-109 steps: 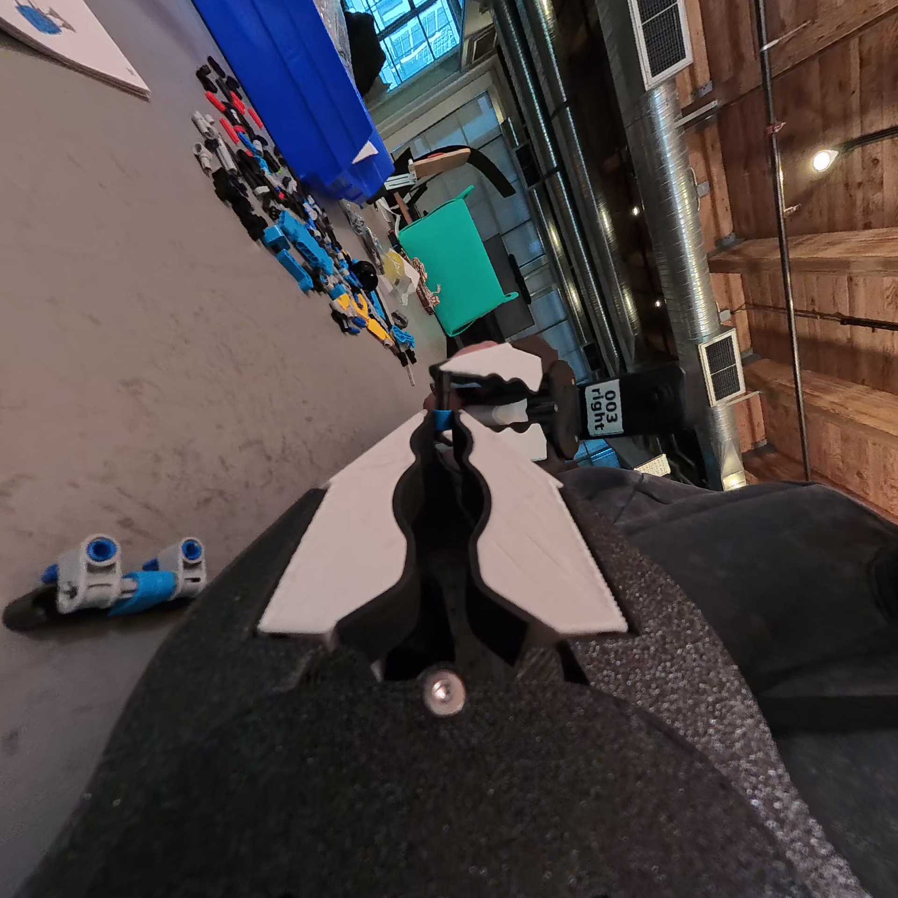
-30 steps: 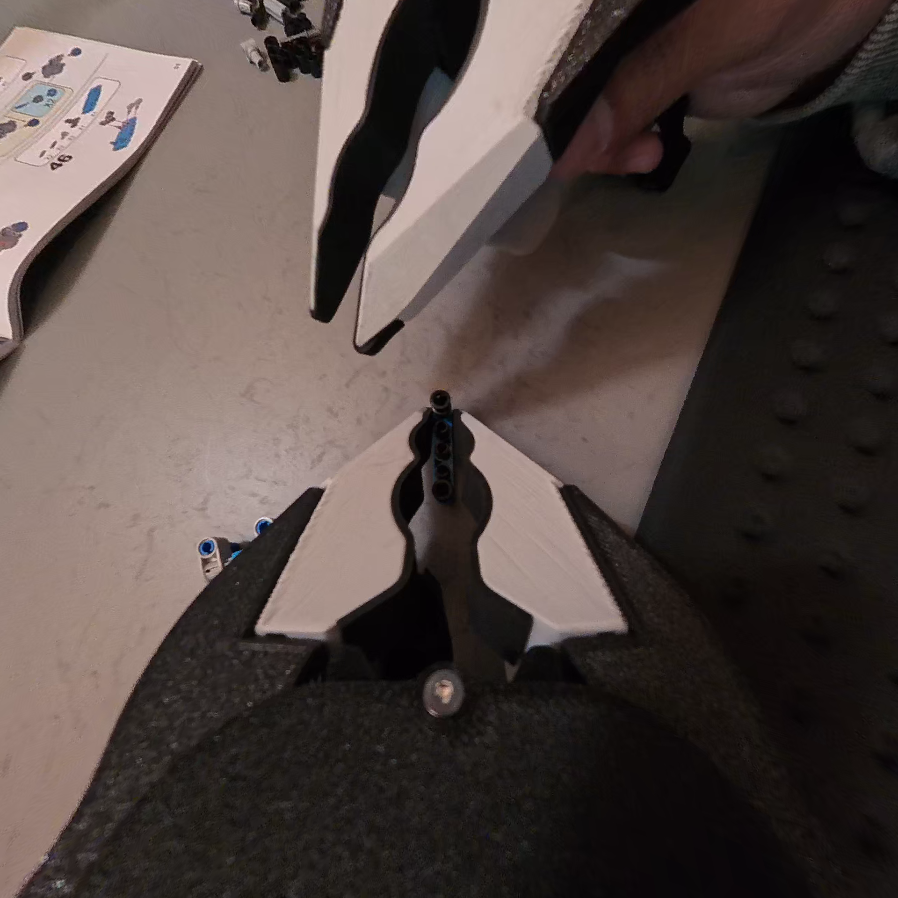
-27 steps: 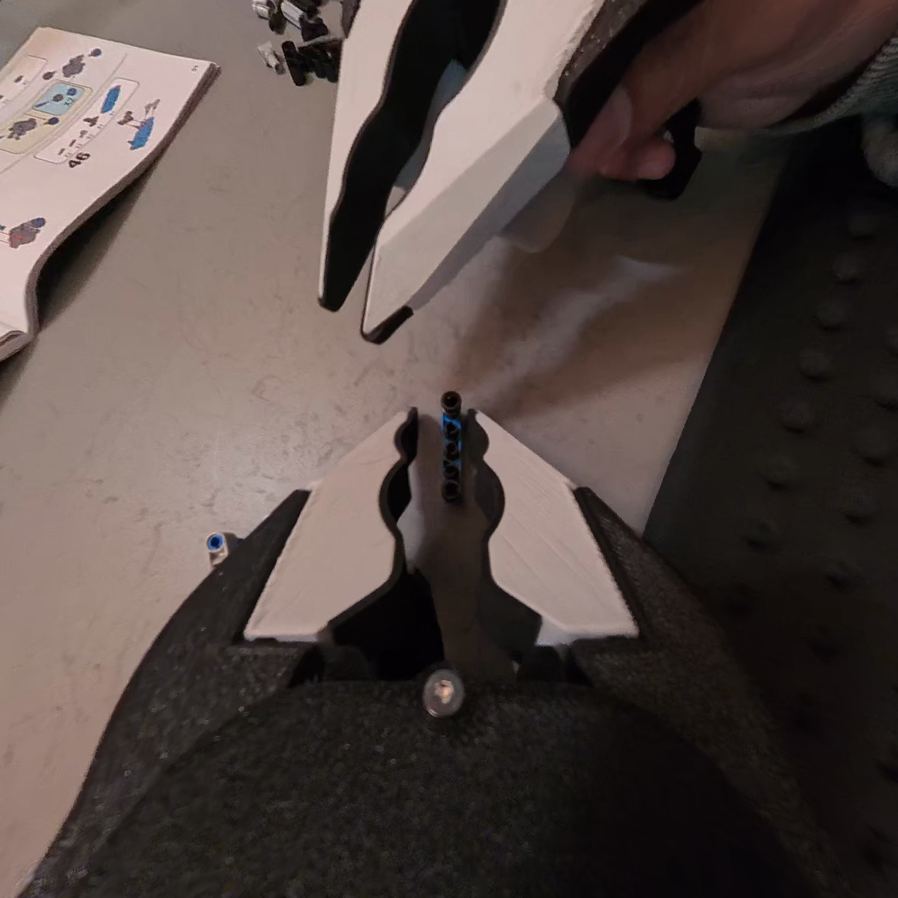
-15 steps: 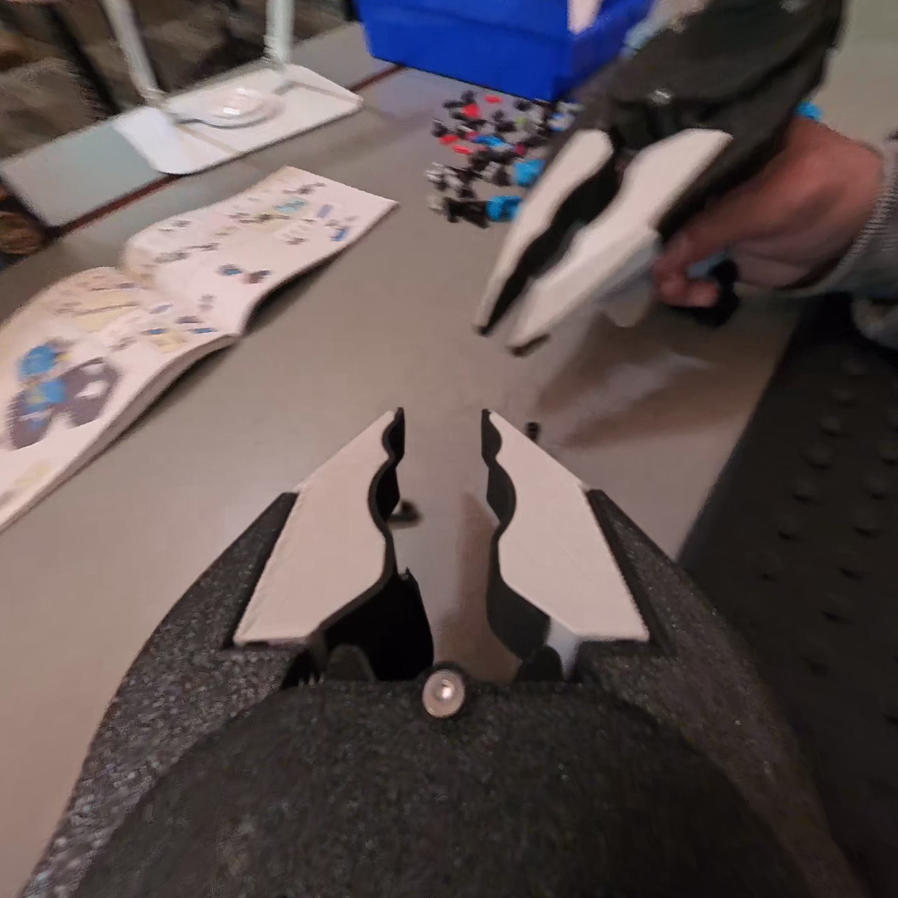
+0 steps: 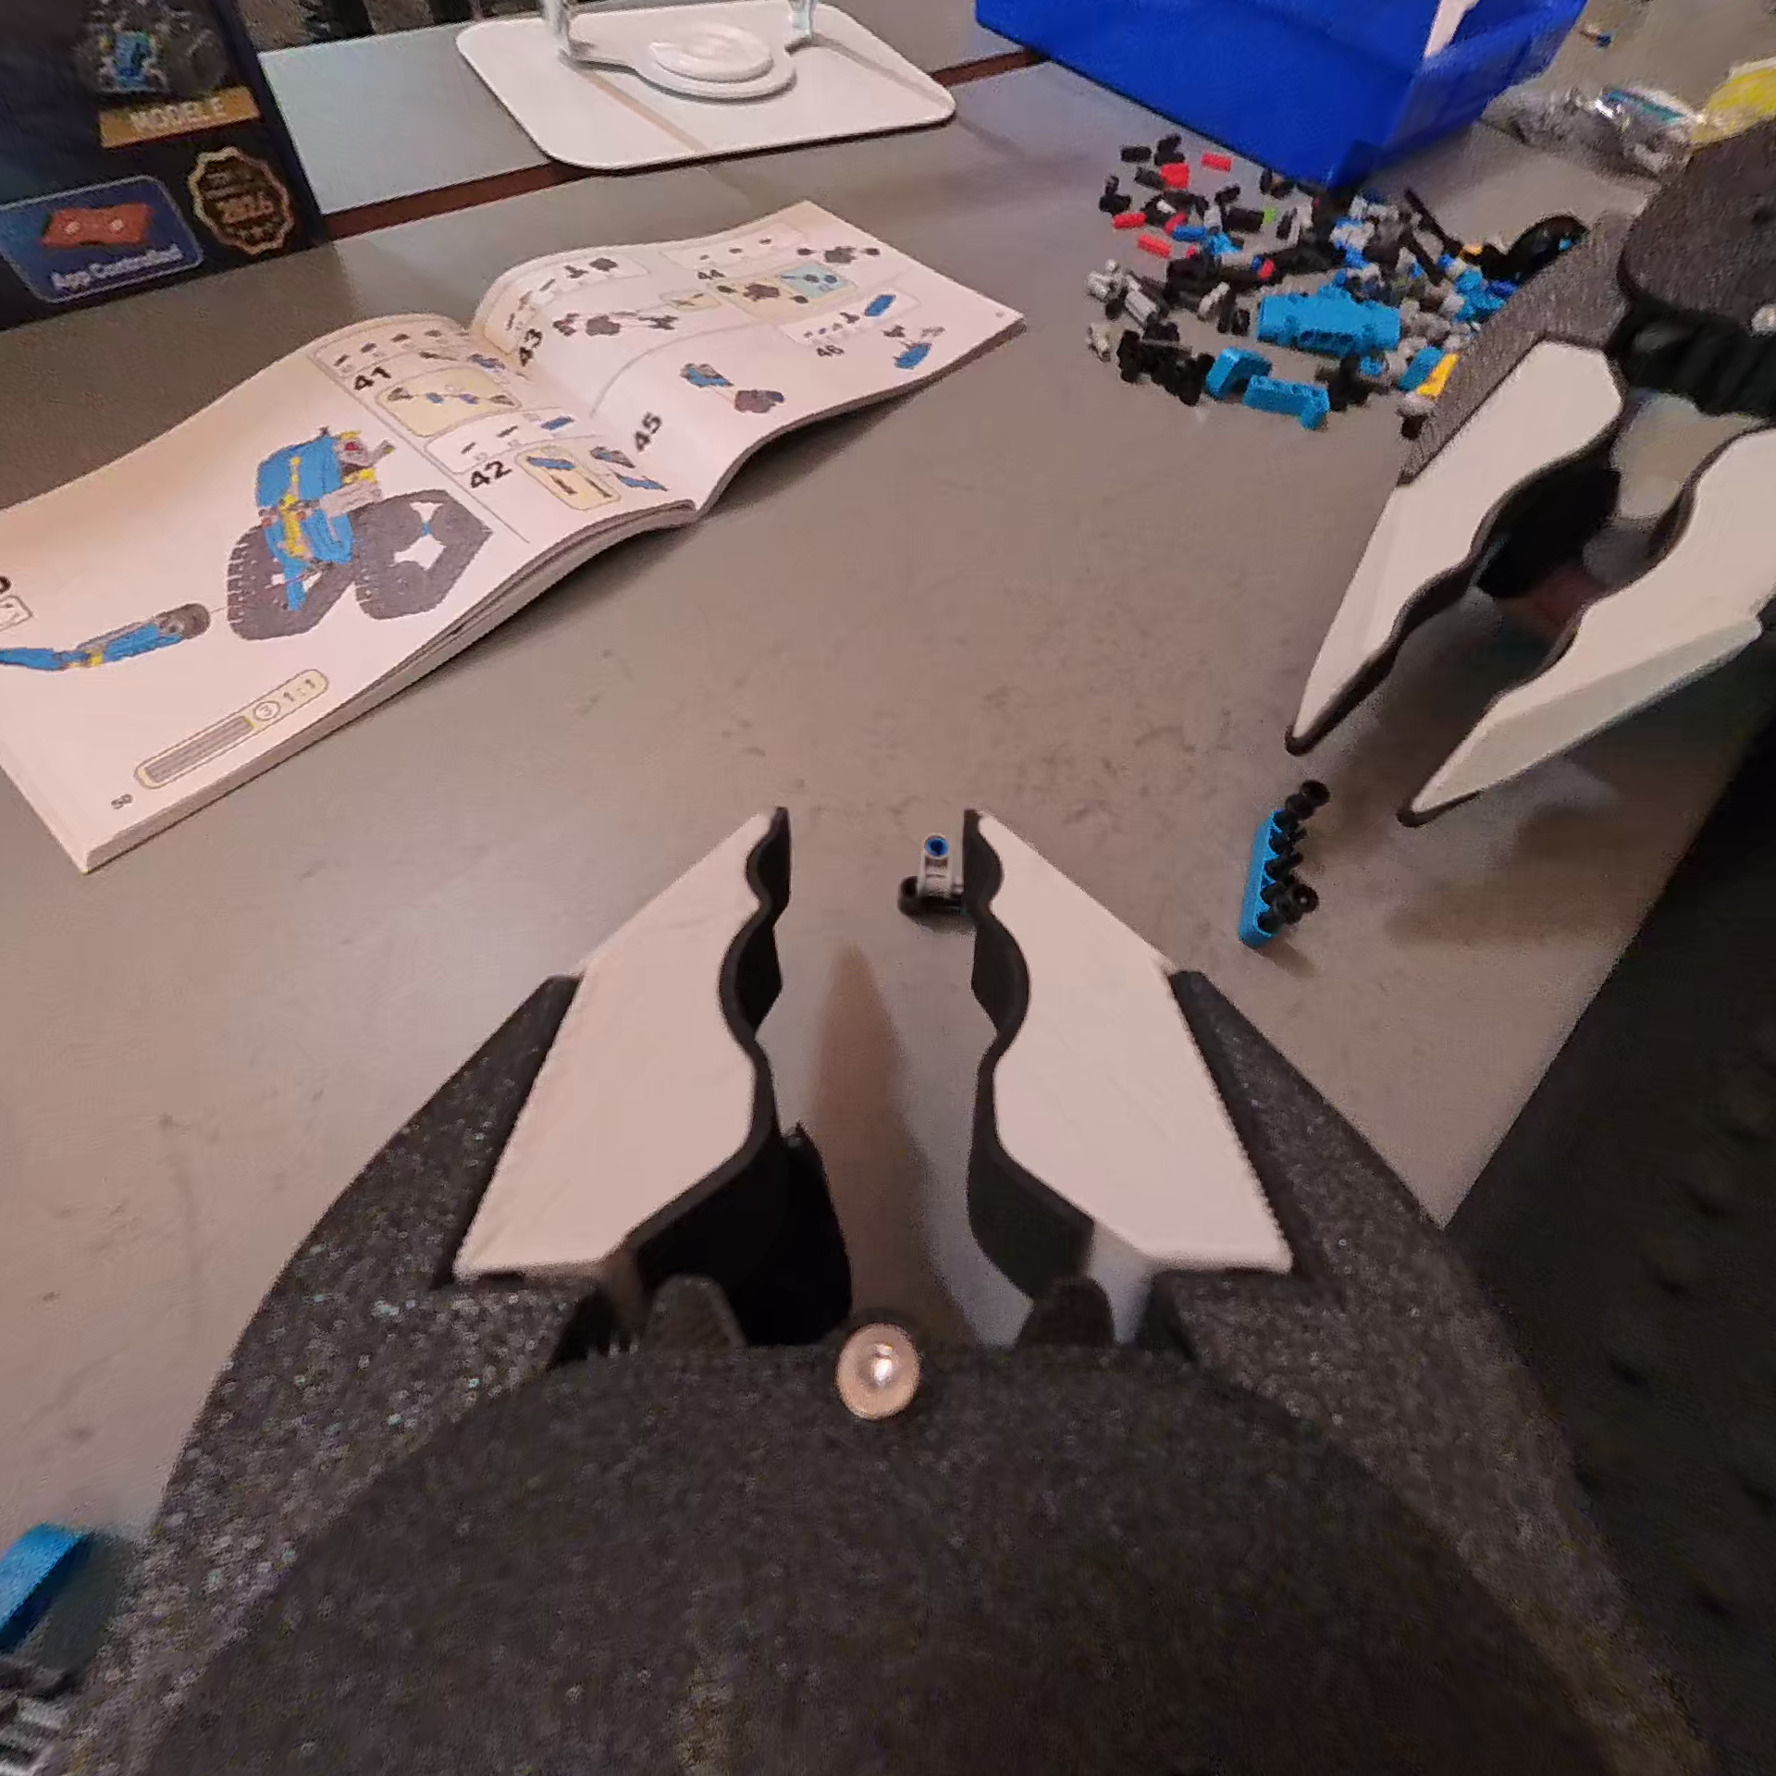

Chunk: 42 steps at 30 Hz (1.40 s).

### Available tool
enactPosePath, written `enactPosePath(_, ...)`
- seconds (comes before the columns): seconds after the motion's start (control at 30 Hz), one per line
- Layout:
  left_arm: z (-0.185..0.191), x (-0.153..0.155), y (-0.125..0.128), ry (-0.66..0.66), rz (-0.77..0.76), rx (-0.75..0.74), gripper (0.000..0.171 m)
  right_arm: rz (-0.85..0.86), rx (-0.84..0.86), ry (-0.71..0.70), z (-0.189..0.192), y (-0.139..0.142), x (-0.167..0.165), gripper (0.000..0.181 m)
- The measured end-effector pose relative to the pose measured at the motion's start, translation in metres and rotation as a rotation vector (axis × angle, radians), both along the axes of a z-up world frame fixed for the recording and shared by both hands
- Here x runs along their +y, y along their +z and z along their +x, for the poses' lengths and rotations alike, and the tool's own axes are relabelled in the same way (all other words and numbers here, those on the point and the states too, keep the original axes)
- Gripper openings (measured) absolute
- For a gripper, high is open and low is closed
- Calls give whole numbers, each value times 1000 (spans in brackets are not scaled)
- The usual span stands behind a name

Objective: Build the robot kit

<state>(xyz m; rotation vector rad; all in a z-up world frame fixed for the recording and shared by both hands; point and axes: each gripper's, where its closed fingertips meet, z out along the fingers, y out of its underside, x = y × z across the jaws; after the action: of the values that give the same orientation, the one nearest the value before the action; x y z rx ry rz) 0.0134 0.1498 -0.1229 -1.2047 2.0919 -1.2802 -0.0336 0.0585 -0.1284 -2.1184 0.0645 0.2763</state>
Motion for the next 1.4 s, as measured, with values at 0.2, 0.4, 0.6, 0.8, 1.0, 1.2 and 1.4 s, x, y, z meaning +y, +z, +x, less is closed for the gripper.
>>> enactPosePath(0.2,-2,-4,-2,-22,14,1,34,-18,-23,-25,4,-3,0,21)
enactPosePath(0.4,-32,-42,39,-278,-141,-155,0,6,-14,-23,4,4,-3,10)
enactPosePath(0.6,-60,-74,6,-479,14,-69,11,-22,-70,-12,2,-2,-1,11)
enactPosePath(0.8,-64,-79,-8,-507,100,-50,17,-56,-94,-43,10,-8,-3,12)
enactPosePath(1.0,-65,-82,-20,-515,184,-32,16,-64,-107,-31,7,-10,-1,12)
enactPosePath(1.2,-65,-82,-23,-515,220,-43,6,-64,-107,-23,6,-9,-1,12)
enactPosePath(1.4,-50,-70,-7,-423,143,-81,6,-1,-136,-58,11,4,1,11)
